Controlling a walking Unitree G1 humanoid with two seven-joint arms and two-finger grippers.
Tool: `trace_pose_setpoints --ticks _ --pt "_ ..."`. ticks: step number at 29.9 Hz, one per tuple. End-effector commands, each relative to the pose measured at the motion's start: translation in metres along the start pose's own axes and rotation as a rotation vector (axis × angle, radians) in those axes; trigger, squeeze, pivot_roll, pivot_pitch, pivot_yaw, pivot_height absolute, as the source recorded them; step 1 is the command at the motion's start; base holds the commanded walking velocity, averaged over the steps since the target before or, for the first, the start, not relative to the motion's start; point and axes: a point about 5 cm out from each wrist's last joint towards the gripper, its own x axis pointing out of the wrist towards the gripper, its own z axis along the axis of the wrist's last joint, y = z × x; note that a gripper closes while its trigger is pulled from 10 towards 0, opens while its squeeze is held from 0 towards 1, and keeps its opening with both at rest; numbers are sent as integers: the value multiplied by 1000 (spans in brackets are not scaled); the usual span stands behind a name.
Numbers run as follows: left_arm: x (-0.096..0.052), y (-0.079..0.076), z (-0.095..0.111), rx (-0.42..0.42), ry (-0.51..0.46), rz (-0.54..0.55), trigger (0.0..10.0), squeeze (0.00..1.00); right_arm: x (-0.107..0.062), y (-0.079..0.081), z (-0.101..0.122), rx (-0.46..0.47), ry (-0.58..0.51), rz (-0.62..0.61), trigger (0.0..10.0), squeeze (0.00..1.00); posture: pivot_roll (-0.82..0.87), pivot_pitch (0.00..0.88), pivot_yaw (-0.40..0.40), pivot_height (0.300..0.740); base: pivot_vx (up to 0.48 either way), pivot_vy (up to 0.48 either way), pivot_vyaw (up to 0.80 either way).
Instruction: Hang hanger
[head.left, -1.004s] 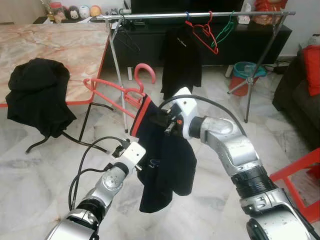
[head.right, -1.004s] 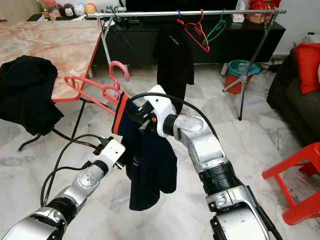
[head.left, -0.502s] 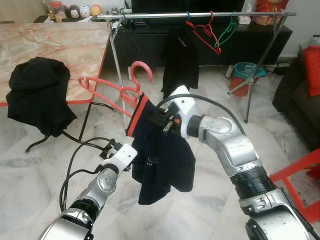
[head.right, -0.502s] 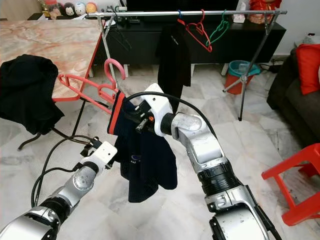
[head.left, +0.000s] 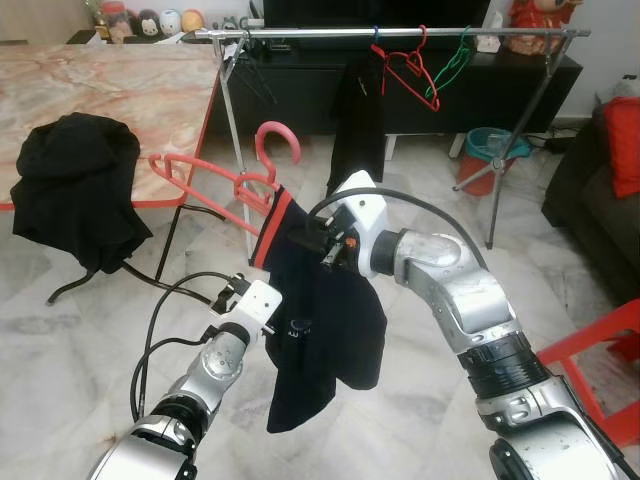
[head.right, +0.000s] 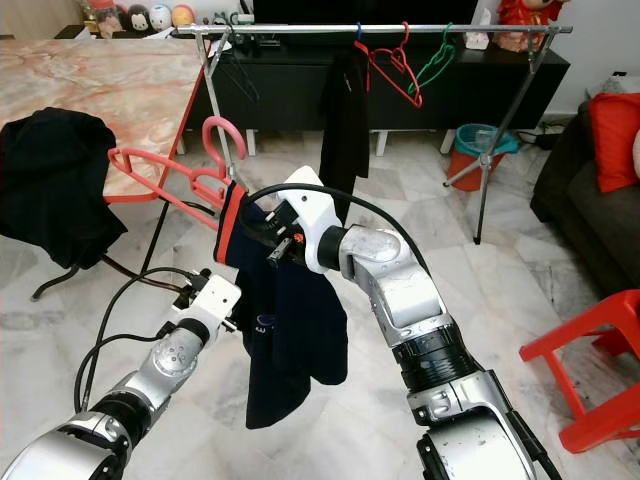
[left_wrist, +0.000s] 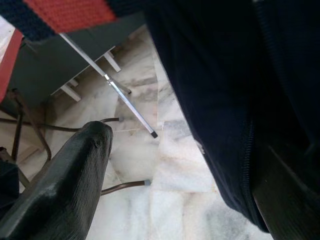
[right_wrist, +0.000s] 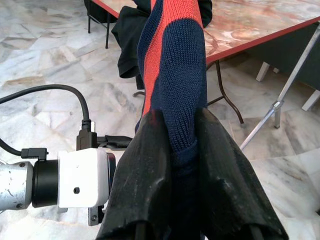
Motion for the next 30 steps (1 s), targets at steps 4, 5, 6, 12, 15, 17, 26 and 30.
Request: trace_pose_setpoints --ticks 4,5,6,12,15,17,26,30 --pt "-2 2 -7 61 38 31 10000 0 1 7 16 -34 -59 29 10000 0 -34 43 -56 740 0 0 0" --pt "-2 3 -7 83 39 31 10000 0 1 8 16 -36 -57 32 10000 0 -35 42 -57 740 0 0 0" --pt "-1 3 -8 104 43 29 10000 0 2 9 16 -37 -57 37 10000 0 -35 42 -57 740 0 0 0" --pt "-4 -12 -7 109 15 -97 10000 0 2 11 16 -40 -59 50 10000 0 -36 41 -57 740 0 0 0" --pt "-6 -15 -9 140 20 -107 10000 0 2 11 16 -42 -57 51 10000 0 -36 40 -58 740 0 0 0" --pt "-5 -13 -10 137 30 -83 10000 0 2 11 16 -43 -56 51 10000 0 -36 40 -58 740 0 0 0" --pt "-2 11 -13 194 74 80 6275 0 1 12 13 -46 -44 53 10000 0 -36 33 -56 740 0 0 0" --pt "-3 14 -14 202 81 103 0 0 1 13 11 -44 -37 56 10000 0 -36 33 -56 740 0 0 0"
